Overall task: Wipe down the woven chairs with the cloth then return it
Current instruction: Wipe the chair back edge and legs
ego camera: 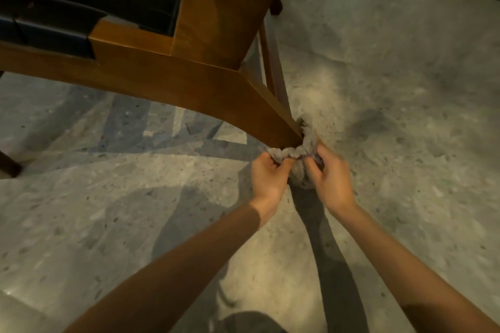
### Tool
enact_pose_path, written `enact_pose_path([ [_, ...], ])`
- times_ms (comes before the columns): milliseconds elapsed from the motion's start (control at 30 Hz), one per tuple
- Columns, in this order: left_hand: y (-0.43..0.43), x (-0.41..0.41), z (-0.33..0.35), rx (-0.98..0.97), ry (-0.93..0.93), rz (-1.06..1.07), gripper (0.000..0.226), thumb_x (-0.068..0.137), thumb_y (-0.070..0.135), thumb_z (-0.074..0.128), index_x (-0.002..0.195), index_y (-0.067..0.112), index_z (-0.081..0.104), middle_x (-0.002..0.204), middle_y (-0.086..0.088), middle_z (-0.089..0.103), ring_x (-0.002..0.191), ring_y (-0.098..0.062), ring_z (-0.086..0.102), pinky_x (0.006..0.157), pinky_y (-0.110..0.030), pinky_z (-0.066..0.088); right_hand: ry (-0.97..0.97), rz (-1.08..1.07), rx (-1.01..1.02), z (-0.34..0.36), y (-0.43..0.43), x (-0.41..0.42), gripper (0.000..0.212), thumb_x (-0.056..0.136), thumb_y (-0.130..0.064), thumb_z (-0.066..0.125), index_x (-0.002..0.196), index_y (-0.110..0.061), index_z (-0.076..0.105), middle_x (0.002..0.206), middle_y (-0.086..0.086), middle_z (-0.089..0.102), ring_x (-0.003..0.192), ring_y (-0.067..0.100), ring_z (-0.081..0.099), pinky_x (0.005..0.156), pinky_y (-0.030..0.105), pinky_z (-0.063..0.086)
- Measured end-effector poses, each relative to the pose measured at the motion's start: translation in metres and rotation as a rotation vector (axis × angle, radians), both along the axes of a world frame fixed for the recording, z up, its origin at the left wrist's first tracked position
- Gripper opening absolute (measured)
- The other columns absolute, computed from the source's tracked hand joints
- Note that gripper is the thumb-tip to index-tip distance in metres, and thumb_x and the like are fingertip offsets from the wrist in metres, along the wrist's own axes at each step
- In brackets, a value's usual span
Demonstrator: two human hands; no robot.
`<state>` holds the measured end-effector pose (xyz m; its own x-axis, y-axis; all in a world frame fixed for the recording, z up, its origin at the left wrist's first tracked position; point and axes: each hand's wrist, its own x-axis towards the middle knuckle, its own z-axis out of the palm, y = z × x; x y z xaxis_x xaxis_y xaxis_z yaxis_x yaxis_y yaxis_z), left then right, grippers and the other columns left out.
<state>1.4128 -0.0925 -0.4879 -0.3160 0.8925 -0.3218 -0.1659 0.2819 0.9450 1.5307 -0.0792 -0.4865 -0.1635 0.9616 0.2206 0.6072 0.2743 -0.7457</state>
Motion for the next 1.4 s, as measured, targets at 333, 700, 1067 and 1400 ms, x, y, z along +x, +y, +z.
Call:
enact_pose_path([
  [333, 0.001, 0.018, 0.001, -0.245, -0.181, 0.173, 0.015, 0.084, 0.005, 0.069, 0.098, 0.009, 0.069, 0.1, -0.007, 0.071, 0.086, -0.016, 0.066, 0.073, -0.02, 0.054, -0.075, -0.057, -0.051, 0.016, -0.007, -0.001, 0.037, 0.093, -0.001, 0.057, 0.089, -0.038, 0.056, 0.081, -0.021, 0.06, 0.079, -0.017, 0.056, 0.07, 0.003, 0.038],
  [700, -0.037, -0.069, 0.107, 0.11, -0.449, 0.472, 0.009, 0.089, 0.008, 0.063, 0.085, 0.013, 0.069, 0.078, 0.001, 0.072, 0.071, -0.008, 0.065, 0.06, -0.018, 0.053, 0.069, 0.052, 0.745, 0.114, -0.011, -0.1, 0.033, 0.08, 0.003, 0.072, 0.112, -0.001, 0.067, 0.098, 0.016, 0.06, 0.093, 0.014, 0.053, 0.084, 0.012, 0.044],
  [1067, -0.042, -0.126, 0.13, 0.329, -0.373, 0.589, 0.029, 0.083, 0.022, 0.07, 0.108, 0.008, 0.066, 0.088, 0.005, 0.072, 0.082, -0.001, 0.068, 0.067, -0.015, 0.052, -0.191, 0.415, 0.963, 0.191, -0.003, -0.166, 0.019, 0.088, -0.007, 0.066, 0.105, -0.001, 0.07, 0.107, 0.015, 0.066, 0.099, 0.026, 0.062, 0.09, 0.025, 0.046],
  [1400, -0.048, -0.146, 0.136, 0.319, -0.332, 0.658, 0.021, 0.086, 0.011, 0.066, 0.101, -0.004, 0.065, 0.075, 0.002, 0.072, 0.06, 0.003, 0.058, 0.063, -0.014, 0.05, -0.532, 0.456, 0.703, 0.194, -0.005, -0.192, 0.059, 0.076, 0.007, 0.073, 0.131, 0.002, 0.053, 0.135, 0.014, 0.054, 0.124, 0.023, 0.054, 0.107, 0.029, 0.036],
])
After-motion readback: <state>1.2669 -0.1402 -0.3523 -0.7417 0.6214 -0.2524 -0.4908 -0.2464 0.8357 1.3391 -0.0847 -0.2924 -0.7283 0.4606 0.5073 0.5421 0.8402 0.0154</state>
